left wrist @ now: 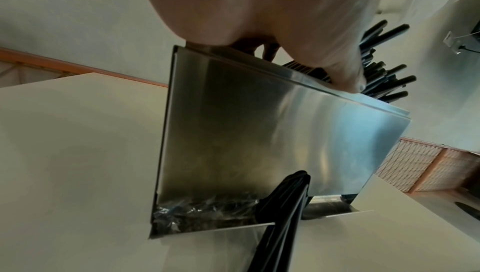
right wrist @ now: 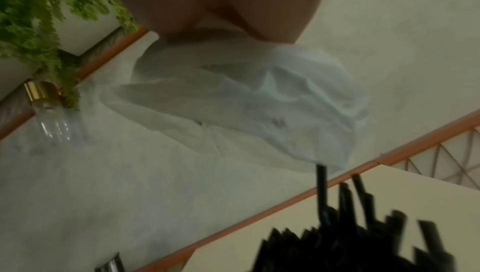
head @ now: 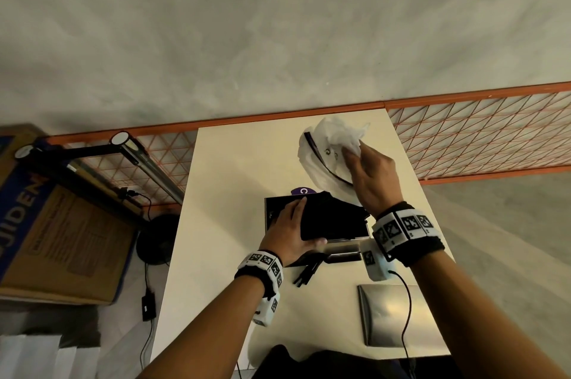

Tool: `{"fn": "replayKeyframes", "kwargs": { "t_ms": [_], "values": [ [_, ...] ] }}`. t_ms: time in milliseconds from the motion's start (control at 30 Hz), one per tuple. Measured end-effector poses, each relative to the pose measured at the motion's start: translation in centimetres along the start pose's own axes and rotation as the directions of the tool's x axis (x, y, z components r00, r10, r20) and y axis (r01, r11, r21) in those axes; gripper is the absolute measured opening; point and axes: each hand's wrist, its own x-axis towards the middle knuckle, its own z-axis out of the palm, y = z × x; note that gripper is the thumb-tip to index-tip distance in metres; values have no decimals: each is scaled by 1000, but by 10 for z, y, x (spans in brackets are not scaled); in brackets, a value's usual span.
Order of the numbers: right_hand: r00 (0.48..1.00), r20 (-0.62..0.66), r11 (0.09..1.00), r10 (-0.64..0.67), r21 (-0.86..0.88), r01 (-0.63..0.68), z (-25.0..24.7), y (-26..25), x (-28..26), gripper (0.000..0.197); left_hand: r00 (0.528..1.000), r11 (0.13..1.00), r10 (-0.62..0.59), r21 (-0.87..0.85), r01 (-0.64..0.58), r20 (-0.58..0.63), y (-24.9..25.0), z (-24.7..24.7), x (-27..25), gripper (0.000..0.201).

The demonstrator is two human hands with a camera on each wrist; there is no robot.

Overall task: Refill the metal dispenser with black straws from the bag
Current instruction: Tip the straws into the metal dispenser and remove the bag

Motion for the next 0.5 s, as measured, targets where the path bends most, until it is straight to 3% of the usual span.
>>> {"fn": "replayKeyframes", "kwargs": {
  "t_ms": [133, 267, 367, 500],
  "values": [
    [985, 122, 974, 122, -205, -95, 16, 24, -10, 40, 1000, 1000, -10, 6, 10, -3, 3, -1, 0, 111],
    [918, 303, 949, 256, -262, -178, 32, 48, -23, 37, 1000, 1000, -9, -15, 9, -25, 3, -2, -1, 111],
    [867, 441, 956, 232, -268, -120, 42, 49, -34, 35, 1000, 1000, -16, -26, 15, -26, 4, -2, -1, 109],
    [864, 451, 968, 225, -209, -142, 43, 44, -38, 30, 999, 999, -19, -31, 18, -32, 4, -1, -1, 112]
  ]
}}
